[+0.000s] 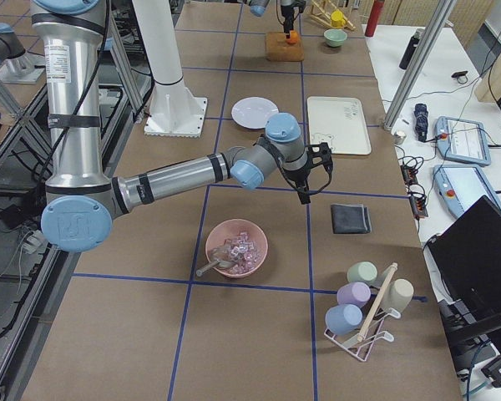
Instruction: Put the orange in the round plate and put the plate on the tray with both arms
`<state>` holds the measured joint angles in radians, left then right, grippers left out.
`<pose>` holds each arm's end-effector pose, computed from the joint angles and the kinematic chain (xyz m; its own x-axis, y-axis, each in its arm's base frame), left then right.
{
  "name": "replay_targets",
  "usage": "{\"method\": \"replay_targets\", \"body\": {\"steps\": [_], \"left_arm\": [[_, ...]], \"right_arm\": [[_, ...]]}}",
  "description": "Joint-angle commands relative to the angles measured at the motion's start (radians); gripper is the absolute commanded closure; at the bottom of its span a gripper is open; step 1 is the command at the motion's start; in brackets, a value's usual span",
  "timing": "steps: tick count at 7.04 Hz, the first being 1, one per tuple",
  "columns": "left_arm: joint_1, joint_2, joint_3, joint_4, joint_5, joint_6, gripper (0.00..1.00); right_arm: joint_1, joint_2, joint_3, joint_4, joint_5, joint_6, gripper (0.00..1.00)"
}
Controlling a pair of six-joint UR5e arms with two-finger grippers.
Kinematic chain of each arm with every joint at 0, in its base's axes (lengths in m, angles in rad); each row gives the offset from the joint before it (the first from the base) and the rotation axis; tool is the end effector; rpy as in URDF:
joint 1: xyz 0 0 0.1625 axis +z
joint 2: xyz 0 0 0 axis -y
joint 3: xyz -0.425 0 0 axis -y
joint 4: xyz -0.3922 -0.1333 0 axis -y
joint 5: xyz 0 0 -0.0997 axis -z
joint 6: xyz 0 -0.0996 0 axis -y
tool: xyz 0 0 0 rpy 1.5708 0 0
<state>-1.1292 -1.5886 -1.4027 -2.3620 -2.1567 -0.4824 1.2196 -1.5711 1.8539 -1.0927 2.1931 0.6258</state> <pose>0.1536 -0.5080 0.6531 0.7011 0.2441 -0.6700 -0.0196 0.9458 0.3241 -0.1029 -0.4996 0.4679 0.6522 -0.1341 0.7461 -0.1640 0.9360 0.3116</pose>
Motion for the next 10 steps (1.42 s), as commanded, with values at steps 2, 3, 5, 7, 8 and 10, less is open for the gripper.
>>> {"method": "replay_targets", "body": {"steps": [2,3,5,7,8,10], "left_arm": [[0.017,-0.03,0.048,0.0,0.029,0.007,0.02],[0.017,-0.031,0.051,0.0,0.029,0.005,0.12],[0.017,-0.03,0.05,-0.002,0.028,0.01,0.91],[0.011,-0.022,-0.033,0.019,-0.056,0.018,1.0],[-0.006,-0.033,-0.074,0.062,-0.098,0.01,1.0],[-0.006,-0.111,-0.291,0.389,-0.077,-0.049,1.0]], "right_arm": [[0.0,-0.003,-0.001,0.001,0.0,0.0,0.0],[0.0,-0.003,-0.002,0.001,0.0,0.0,0.0],[0.0,-0.003,-0.001,0.001,0.0,0.0,0.0],[0.0,-0.003,-0.001,0.001,0.004,0.0,0.0],[0.0,-0.003,-0.001,0.002,0.005,0.002,0.0],[0.0,-0.001,0.001,0.002,0.008,0.011,0.0]]}}
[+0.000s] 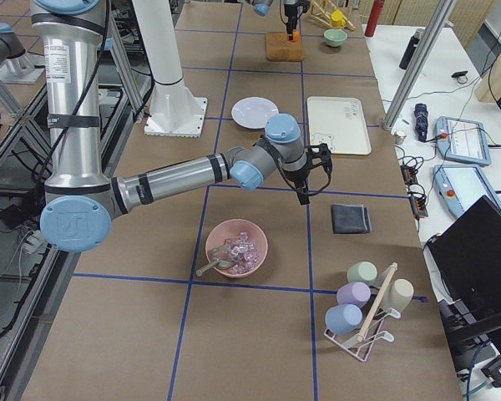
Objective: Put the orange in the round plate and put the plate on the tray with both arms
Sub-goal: 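Lower the left gripper onto the orange on the wooden tray and grasp it, then carry the orange with the left gripper and release it onto the white plate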
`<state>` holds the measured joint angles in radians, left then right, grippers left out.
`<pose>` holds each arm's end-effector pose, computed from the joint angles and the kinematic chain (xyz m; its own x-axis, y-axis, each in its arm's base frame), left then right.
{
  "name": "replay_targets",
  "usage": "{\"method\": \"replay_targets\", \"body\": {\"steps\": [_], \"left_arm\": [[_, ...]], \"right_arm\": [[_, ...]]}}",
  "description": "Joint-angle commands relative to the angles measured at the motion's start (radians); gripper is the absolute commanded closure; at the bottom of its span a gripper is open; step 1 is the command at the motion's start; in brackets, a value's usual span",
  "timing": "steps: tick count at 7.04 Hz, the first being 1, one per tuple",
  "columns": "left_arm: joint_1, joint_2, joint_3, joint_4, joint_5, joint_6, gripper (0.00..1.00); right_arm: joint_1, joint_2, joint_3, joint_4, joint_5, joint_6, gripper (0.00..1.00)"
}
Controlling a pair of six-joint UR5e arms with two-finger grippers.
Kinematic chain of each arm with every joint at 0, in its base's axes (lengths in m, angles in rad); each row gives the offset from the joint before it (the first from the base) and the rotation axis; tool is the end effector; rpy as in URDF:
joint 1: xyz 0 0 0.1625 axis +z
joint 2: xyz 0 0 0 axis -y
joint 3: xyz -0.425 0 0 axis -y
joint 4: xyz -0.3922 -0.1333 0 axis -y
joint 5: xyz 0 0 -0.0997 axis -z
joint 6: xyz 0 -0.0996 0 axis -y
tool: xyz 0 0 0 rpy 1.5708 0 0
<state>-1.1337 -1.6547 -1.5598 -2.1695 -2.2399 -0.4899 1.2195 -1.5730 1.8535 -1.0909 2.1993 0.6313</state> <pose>0.1695 -0.5317 0.5566 0.6388 0.2678 -0.7212 -0.0349 0.9466 0.3206 -0.1032 -0.4987 0.4686 0.6477 -0.1303 0.7507 -0.1647 0.9380 0.3050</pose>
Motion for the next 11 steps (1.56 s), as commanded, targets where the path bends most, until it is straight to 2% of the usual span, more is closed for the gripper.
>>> {"method": "replay_targets", "body": {"steps": [1,2,4,5,6,8,9,11], "left_arm": [[0.009,-0.097,-0.245,0.373,0.058,-0.112,1.0],[0.069,-0.159,-0.313,0.495,0.084,-0.201,1.0],[0.281,-0.367,-0.319,0.644,0.202,-0.527,1.0],[0.372,-0.478,-0.313,0.756,0.271,-0.621,1.0],[0.466,-0.55,-0.29,0.798,0.333,-0.736,1.0],[0.622,-0.687,-0.147,0.794,0.448,-0.905,1.0],[0.662,-0.756,-0.069,0.786,0.468,-0.953,1.0],[0.745,-0.786,-0.033,0.78,0.517,-0.989,1.0]], "right_arm": [[-0.001,0.005,0.004,0.002,0.005,0.054,0.0],[-0.003,0.007,0.009,0.015,0.013,0.174,0.0],[-0.07,0.011,0.0,0.184,0.004,0.415,0.0],[-0.084,0.017,0.001,0.187,0.002,0.442,0.0],[-0.087,0.019,0.001,0.189,-0.003,0.45,0.0],[-0.092,0.021,0.004,0.19,-0.006,0.45,0.0],[-0.094,0.021,0.006,0.19,-0.006,0.45,0.0],[-0.094,0.021,0.007,0.19,-0.006,0.45,0.0]]}}
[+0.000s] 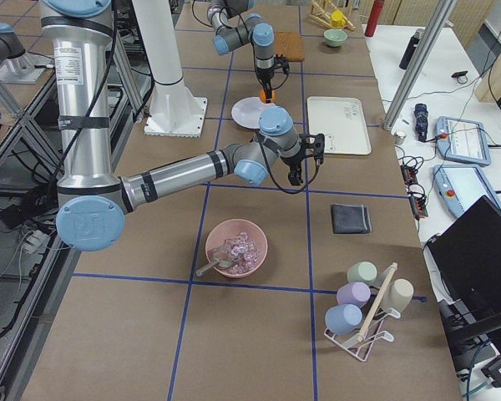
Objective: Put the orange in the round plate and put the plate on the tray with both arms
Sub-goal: 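Carry the orange with the left gripper and release it onto the white plate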
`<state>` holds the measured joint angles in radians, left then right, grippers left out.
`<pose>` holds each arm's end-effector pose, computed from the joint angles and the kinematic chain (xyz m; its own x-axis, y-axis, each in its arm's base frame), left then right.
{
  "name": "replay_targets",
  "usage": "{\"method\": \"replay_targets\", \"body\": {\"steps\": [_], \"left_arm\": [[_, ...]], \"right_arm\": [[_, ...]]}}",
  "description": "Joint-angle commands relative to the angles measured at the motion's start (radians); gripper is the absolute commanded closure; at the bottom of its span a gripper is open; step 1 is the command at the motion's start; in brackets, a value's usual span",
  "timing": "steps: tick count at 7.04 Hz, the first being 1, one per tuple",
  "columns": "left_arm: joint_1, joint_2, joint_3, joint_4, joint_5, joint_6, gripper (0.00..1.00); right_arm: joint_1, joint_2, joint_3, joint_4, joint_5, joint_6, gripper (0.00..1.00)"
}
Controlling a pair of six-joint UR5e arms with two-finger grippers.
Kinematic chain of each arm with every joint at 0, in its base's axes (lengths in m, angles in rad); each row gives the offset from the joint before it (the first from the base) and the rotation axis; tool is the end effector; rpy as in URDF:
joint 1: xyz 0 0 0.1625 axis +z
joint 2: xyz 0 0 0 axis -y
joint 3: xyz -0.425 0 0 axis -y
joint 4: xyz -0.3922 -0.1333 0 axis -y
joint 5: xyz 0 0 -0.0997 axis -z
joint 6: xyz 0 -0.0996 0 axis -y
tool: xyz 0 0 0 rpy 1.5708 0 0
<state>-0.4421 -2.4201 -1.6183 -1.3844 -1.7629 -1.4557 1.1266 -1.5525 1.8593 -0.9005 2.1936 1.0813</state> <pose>0.5867 -0.4042 0.1459 0.7160 -0.2142 -0.6645 0.2267 0.9715 -0.0689 -0.1489 -0.4879 0.4316 0.4593 0.0764 0.8850 -0.3509 0.9309 0.1017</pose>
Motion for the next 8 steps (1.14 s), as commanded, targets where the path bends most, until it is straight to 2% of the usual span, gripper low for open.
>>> {"method": "replay_targets", "body": {"steps": [1,2,5,6,7,8], "left_arm": [[0.081,-0.016,0.04,-0.037,0.054,-0.028,1.0],[0.089,-0.017,0.069,-0.074,0.068,-0.032,0.97],[0.092,-0.019,0.107,-0.111,0.077,-0.02,0.23],[0.091,-0.016,0.104,-0.111,0.079,-0.014,0.02],[0.091,-0.014,0.101,-0.11,0.08,-0.012,0.01],[0.085,0.008,0.05,-0.108,0.074,0.092,0.01]], "right_arm": [[-0.002,0.0,0.001,0.0,0.0,0.0,0.0],[-0.002,0.0,0.001,0.0,0.0,0.0,0.0],[-0.007,0.0,0.006,0.0,0.001,0.0,0.0],[-0.008,0.0,0.009,0.002,0.001,0.0,0.0],[-0.011,0.0,0.009,0.021,0.001,0.017,0.0],[-0.025,0.0,0.008,0.073,0.001,0.076,0.0]]}}
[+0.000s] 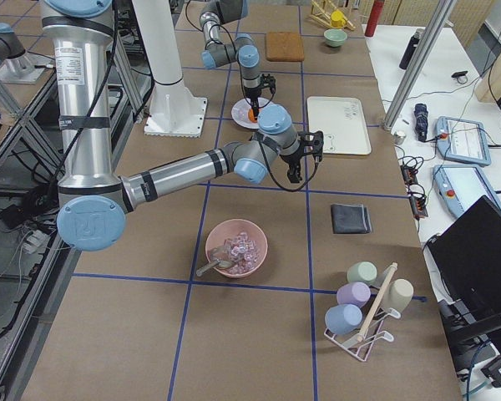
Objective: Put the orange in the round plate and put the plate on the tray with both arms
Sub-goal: 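Carry the orange with the left gripper and release it onto the white plate, then withdraw the left gripper while the right gripper moves toward the white plate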
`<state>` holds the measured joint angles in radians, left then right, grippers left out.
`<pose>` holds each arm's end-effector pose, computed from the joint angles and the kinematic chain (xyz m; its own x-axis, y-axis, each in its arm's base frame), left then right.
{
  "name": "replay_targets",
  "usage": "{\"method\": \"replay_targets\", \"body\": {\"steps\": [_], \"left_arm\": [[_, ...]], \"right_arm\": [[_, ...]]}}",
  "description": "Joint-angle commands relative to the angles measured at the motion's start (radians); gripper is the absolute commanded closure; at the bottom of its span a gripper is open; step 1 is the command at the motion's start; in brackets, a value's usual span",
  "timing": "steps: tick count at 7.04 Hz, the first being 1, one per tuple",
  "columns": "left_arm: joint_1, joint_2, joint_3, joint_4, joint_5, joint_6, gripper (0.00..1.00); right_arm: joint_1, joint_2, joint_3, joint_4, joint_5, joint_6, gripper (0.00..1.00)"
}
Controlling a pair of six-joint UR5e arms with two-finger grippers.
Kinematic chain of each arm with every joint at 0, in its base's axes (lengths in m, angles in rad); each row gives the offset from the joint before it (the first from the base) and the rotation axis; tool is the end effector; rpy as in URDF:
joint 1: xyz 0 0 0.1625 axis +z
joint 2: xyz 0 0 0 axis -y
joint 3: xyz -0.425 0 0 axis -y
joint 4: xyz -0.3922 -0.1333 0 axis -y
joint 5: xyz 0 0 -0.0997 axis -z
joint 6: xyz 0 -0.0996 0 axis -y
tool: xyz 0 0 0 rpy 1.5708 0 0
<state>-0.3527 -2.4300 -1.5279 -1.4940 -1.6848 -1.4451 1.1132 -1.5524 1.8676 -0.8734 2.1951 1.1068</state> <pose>0.6437 -0.3669 0.1602 0.7219 -0.1330 -0.6791 0.1822 0.9833 0.0011 -0.1544 -0.4836 0.4241 0.4370 0.0655 0.8971 -0.3503 0.9310 0.1027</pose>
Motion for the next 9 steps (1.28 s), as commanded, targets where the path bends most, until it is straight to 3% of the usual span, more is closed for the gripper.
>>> {"method": "replay_targets", "body": {"steps": [1,2,4,7,9], "left_arm": [[-0.021,0.098,-0.18,0.012,-0.009,0.153,0.01],[-0.072,0.194,-0.296,0.018,-0.024,0.197,0.01],[-0.277,0.282,-0.35,0.052,-0.209,0.352,0.01],[-0.62,0.489,-0.345,0.06,-0.372,0.955,0.02],[-0.866,0.603,-0.293,0.057,-0.516,1.293,0.01]], "right_arm": [[-0.022,0.002,-0.001,0.095,0.0,0.12,0.0],[-0.035,0.008,0.001,0.143,0.0,0.215,0.0],[-0.087,0.026,0.002,0.207,-0.027,0.4,0.0],[-0.315,0.089,0.062,0.208,-0.317,0.652,0.0],[-0.52,0.11,0.093,0.203,-0.588,0.752,0.01]]}}
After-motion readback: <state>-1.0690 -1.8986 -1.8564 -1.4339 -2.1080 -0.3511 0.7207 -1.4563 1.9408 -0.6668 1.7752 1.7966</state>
